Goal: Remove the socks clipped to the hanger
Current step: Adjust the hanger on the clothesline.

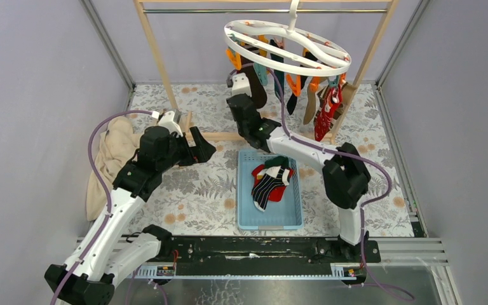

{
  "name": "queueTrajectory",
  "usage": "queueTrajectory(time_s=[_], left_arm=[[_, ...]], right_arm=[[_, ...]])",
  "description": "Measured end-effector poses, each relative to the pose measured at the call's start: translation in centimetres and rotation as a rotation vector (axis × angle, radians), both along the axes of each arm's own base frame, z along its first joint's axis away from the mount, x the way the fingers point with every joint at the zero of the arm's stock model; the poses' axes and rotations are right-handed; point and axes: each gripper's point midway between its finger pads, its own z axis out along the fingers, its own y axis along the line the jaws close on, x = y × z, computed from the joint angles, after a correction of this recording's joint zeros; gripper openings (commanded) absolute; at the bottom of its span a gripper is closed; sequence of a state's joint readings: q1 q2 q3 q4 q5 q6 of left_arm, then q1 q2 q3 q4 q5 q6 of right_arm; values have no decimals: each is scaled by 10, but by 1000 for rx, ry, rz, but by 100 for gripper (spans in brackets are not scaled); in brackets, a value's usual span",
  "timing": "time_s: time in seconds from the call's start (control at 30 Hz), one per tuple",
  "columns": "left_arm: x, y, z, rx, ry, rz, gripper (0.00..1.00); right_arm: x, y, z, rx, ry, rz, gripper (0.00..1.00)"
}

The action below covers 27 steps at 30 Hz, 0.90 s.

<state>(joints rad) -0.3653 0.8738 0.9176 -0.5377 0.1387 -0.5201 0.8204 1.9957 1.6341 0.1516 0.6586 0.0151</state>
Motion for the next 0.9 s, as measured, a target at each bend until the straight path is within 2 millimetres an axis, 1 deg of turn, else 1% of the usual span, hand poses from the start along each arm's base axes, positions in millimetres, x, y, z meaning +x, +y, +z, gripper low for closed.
queueTrajectory(time_s=[0.13, 0.17, 0.2, 0.23, 0.3, 0.33, 0.37, 0.43, 0.47, 0.57, 0.63, 0.8, 0.9], left_arm=[[-1, 1, 3, -4, -9, 1, 99], [-1, 1, 3, -4, -11, 1, 99], [-2, 1, 4, -5, -12, 1, 99], [-2, 1, 4, -5, -13, 1, 99], [-2, 1, 4, -6, -14, 1, 99], [-2, 1, 4, -6, -15, 1, 99], [-2, 1, 5, -6, -15, 1, 99], [-2, 1, 5, -7, -17, 2, 99], [-2, 1, 5, -7, -18, 2, 99], [-3, 2, 7, -10, -23, 3, 99], [-4, 2, 8, -12, -26, 3, 99], [-5, 3, 8, -10, -26, 4, 99], [-6, 4, 5, -1, -15, 7, 99]], right_arm=[[-34, 7, 13, -3, -13, 66, 0], [-40, 8, 14, -5, -15, 77, 2], [-47, 9, 16, -4, -17, 91, 12], [-54, 8, 17, -7, -16, 100, 27], [-59, 6, 20, -12, -20, 98, 62], [-58, 4, 21, -27, -29, 88, 75], [-57, 0, 21, -42, -33, 70, 83], [-54, -8, 20, -94, -53, 26, 96], [-50, -12, 20, -129, -74, -3, 99], [-40, -18, 13, -233, -143, -68, 100], [-33, -18, 2, -303, -187, -100, 100], [-18, -7, -33, -442, -254, -125, 100], [-5, 7, -44, -469, -280, -129, 100]])
